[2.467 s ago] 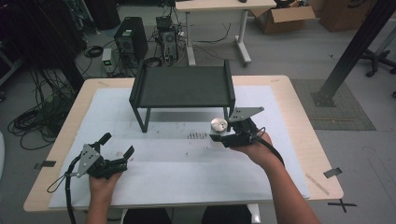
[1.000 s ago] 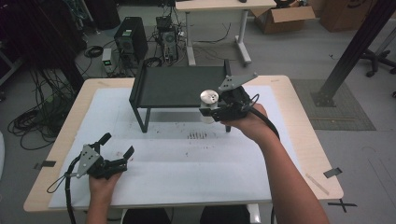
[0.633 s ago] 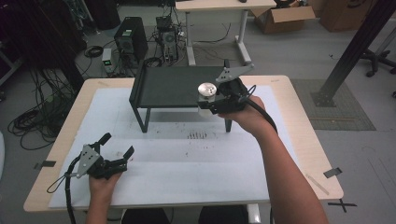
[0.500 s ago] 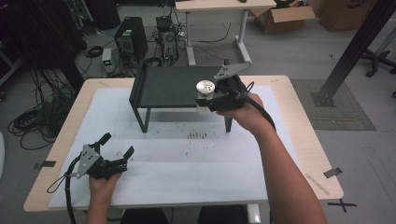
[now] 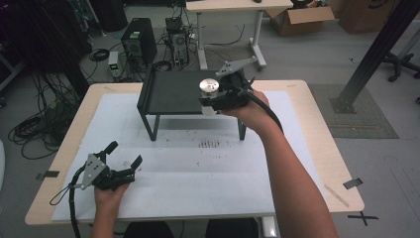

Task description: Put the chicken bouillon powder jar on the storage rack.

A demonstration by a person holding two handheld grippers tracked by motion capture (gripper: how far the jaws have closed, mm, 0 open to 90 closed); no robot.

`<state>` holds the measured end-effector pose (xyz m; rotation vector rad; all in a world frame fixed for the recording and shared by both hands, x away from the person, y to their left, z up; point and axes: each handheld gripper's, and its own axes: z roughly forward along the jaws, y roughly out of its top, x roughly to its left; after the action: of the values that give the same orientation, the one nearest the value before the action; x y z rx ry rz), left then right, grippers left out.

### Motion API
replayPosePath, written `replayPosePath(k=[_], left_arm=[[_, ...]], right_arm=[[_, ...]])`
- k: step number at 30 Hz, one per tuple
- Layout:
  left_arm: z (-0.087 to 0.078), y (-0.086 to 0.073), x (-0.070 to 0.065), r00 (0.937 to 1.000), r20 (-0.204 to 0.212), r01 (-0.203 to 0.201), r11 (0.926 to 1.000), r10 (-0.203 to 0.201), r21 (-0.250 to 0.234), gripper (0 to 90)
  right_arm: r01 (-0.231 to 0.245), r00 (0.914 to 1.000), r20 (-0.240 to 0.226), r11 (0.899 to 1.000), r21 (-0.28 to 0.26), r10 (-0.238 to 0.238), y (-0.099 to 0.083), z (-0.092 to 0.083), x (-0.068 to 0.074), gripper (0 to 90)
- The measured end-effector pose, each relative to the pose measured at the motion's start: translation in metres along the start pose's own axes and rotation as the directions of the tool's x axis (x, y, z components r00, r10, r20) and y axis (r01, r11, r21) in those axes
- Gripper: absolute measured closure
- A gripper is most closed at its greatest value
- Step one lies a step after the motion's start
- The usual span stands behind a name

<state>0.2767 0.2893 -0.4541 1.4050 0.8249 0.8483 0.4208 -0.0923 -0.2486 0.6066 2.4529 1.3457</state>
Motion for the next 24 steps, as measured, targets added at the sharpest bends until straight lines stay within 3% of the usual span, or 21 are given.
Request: replayPosePath(k=[24], left_arm=[[0.0, 0.0, -0.001, 1.0, 0.003, -0.003, 1.0, 0.003, -0.002, 0.2]], right_arm=[[-0.028, 0.9985, 0.046, 1.0, 0.0, 0.028, 0.014, 0.028, -0.016, 43.0]])
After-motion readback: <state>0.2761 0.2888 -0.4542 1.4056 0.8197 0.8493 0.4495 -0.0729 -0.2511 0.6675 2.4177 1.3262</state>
